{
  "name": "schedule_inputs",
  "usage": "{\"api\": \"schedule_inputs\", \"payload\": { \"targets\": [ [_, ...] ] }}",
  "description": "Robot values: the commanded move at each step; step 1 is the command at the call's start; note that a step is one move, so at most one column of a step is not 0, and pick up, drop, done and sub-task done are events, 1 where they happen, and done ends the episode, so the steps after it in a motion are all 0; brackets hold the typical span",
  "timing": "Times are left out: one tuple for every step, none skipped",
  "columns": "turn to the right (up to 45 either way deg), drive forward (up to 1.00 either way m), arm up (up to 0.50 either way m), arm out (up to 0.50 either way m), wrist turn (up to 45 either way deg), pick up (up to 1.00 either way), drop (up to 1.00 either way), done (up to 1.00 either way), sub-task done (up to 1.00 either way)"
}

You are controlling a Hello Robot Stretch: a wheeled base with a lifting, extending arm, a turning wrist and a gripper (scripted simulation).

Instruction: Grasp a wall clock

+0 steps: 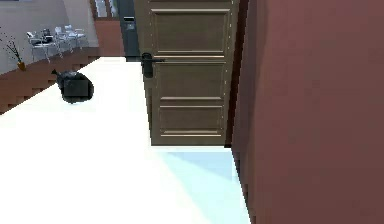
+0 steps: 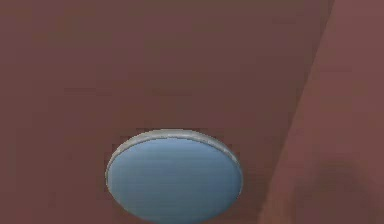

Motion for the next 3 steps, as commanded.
{"api": "schedule_inputs", "payload": {
  "targets": [
    [0.0,0.0,0.5,0.0,0.0,0.0,0.0,0.0,0.0],
    [0.0,0.0,0.38,0.0,0.0,0.0,0.0,0.0,0.0],
    [0.0,0.0,0.0,0.0,45.0,0.0,0.0,0.0,0.0]
  ]
}}
